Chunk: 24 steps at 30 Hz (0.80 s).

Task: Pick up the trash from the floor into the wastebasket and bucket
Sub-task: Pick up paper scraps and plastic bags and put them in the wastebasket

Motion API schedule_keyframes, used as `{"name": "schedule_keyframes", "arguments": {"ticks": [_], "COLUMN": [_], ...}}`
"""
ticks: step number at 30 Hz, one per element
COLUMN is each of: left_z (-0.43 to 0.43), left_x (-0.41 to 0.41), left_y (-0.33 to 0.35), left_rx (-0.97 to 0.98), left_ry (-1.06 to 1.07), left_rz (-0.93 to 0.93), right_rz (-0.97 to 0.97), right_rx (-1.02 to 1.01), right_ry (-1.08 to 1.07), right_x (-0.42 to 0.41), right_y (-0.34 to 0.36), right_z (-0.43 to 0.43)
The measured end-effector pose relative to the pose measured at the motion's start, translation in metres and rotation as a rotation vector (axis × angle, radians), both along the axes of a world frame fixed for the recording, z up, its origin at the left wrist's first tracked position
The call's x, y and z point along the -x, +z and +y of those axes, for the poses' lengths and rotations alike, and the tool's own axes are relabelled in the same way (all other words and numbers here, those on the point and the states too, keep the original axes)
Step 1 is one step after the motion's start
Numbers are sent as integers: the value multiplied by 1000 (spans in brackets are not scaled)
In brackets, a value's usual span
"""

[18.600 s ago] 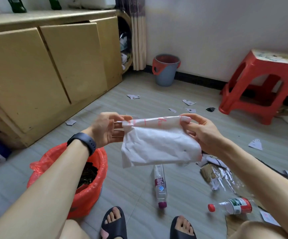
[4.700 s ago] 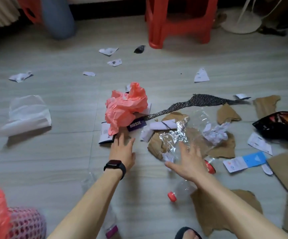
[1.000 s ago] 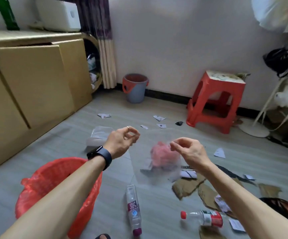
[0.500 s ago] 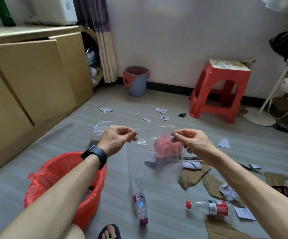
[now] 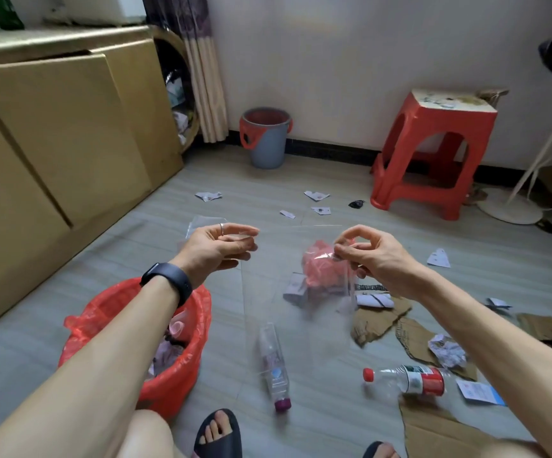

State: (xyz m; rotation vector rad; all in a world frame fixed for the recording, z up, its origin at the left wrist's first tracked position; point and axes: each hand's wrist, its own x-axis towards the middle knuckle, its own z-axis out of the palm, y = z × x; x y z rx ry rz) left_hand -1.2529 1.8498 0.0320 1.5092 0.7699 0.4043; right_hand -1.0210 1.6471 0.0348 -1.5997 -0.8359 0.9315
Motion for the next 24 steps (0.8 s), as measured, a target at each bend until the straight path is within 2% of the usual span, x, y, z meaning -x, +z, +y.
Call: {"name": "schedule_keyframes", "arguments": {"ticks": [4,7,11,19,24], "left_z": [4,4,-4,0,-5], "left_x": [5,3,0,1,0], "left_y": [-2,-3,-2,7,7], "left_rx": [-27,-63,-77,100,78], "left_ry": [-17,18,-57,-165,-137], "left_rz": [50,29,81,100,114], "right_rz": [81,138,152,91,19], "right_rx": [30,3,-35,-45,-54], "right_ry": [38,-24,-113,-158,-152], "right_x": [-4,0,-1,1,2], "right_y": [-1,-1,-4,-8,-9], "right_z": [0,3,4,8,9]}}
